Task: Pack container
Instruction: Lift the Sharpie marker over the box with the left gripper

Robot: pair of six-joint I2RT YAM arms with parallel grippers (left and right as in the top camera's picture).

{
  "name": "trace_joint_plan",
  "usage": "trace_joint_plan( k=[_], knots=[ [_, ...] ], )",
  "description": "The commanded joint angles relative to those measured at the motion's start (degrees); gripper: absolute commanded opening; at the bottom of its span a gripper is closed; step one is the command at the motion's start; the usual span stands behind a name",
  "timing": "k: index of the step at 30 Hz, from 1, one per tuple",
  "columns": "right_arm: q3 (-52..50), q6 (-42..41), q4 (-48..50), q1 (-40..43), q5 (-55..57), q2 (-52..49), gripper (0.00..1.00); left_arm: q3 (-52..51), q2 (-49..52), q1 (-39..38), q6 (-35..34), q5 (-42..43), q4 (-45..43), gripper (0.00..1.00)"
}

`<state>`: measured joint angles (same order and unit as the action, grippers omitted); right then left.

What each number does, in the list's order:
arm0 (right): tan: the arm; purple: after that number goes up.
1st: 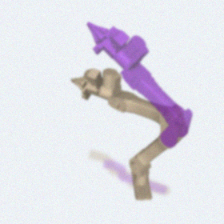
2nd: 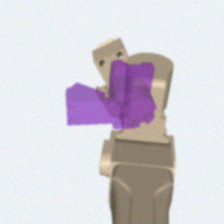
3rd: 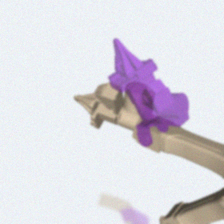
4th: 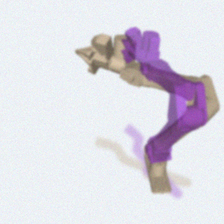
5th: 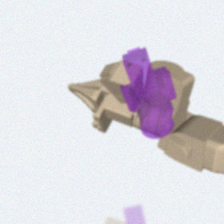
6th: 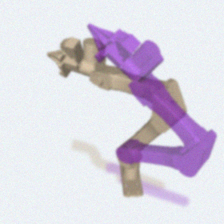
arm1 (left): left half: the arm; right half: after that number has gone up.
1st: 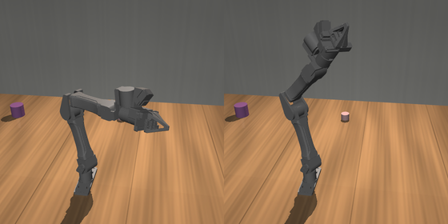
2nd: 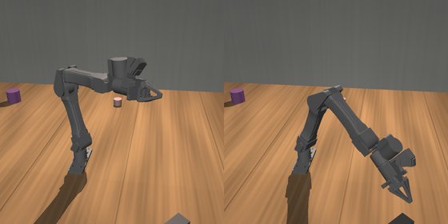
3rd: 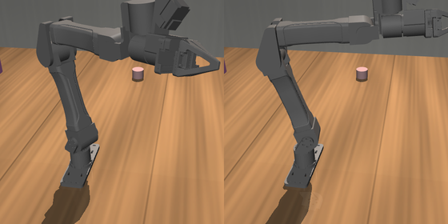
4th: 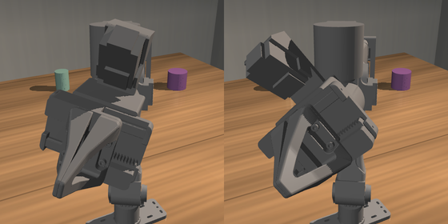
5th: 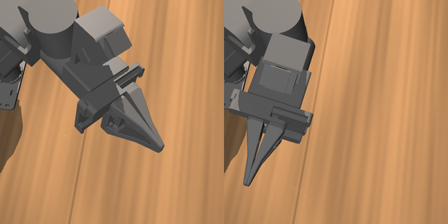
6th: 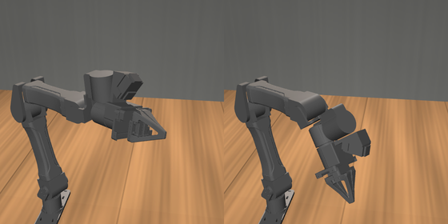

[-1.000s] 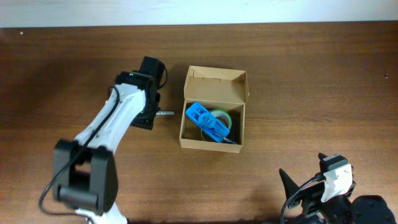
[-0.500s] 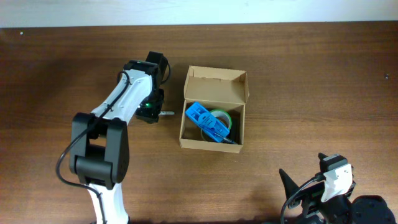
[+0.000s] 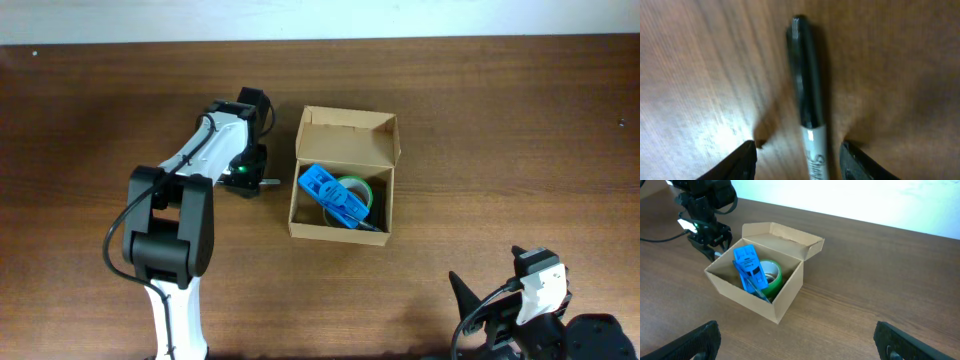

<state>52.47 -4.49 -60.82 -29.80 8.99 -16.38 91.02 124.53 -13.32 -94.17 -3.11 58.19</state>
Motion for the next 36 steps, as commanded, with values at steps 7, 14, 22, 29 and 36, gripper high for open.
trace_joint_plan(
  k=[7,14,22,29,36],
  knots=[
    [-0.1,-0.5,0.2,0.3,0.7,0.2,0.99,0.7,2.2,0.8,-0.2,2.4,-0.2,0.09],
    [-0.1,-0.5,0.2,0.3,0.7,0.2,0.99,0.7,0.7,0.1,1.0,2.9,2.1,0.02],
    [-0.1,-0.5,0.2,0.3,0.7,0.2,0.99,0.7,-12.9,-2.1,1.0,-0.2,10.1,0.02],
    [-0.1,-0.5,0.2,0.3,0.7,0.2,0.99,0.7,-25.4,-7.7,1.0,-1.7,13.2,0.02],
    [-0.1,-0.5,0.2,0.3,0.7,0.2,0.99,0.7,-27.2,-16.9,0.5,-1.6,12.8,0.02]
  ],
)
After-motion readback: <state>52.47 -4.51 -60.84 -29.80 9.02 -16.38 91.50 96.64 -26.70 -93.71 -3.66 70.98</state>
